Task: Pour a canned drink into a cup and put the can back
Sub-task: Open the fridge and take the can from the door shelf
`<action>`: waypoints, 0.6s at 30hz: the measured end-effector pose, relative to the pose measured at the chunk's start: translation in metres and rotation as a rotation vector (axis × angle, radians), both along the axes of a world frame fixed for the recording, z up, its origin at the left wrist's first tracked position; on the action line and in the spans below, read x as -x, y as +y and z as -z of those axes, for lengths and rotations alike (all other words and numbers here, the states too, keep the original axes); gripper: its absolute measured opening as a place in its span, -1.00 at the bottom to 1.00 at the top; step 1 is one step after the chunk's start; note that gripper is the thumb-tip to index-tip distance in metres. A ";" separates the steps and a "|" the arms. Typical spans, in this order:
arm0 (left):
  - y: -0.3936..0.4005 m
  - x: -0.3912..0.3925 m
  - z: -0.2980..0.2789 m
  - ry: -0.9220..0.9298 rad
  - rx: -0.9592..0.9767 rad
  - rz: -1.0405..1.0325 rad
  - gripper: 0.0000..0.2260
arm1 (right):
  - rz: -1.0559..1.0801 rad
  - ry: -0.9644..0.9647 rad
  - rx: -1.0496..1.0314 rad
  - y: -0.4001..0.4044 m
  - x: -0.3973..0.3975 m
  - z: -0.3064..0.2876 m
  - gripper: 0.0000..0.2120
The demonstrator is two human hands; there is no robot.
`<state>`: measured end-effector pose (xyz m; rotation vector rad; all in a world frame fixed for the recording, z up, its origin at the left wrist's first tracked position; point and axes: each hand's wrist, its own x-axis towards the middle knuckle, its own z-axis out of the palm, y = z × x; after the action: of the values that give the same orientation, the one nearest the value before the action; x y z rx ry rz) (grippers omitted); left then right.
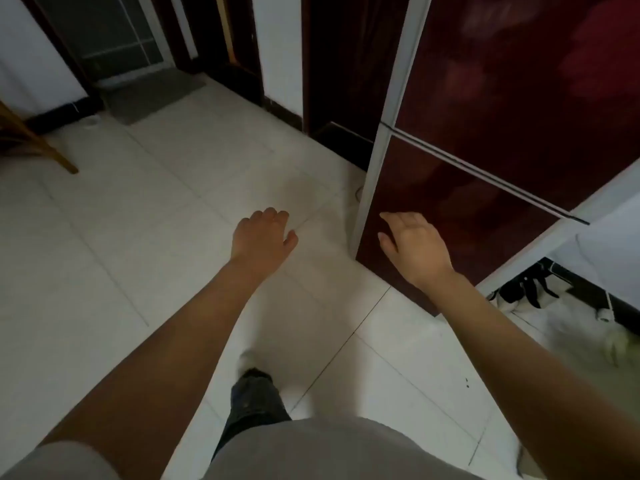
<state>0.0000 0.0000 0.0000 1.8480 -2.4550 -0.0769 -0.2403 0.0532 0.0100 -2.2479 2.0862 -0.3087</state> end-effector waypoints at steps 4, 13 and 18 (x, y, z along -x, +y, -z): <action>-0.064 0.007 0.006 0.018 0.026 0.093 -0.59 | 0.068 0.005 0.045 -0.046 0.001 0.004 -0.65; -0.251 0.018 -0.005 0.026 0.017 0.365 -0.65 | 0.386 -0.072 0.086 -0.169 -0.016 0.008 -0.62; -0.335 0.036 -0.020 0.006 0.000 0.547 -0.64 | 0.579 -0.082 0.134 -0.221 -0.028 -0.002 -0.62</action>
<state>-0.0356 -0.3345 0.0204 1.1200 -2.8724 -0.1076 -0.2123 -0.1675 0.0122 -1.5970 2.6949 -0.5682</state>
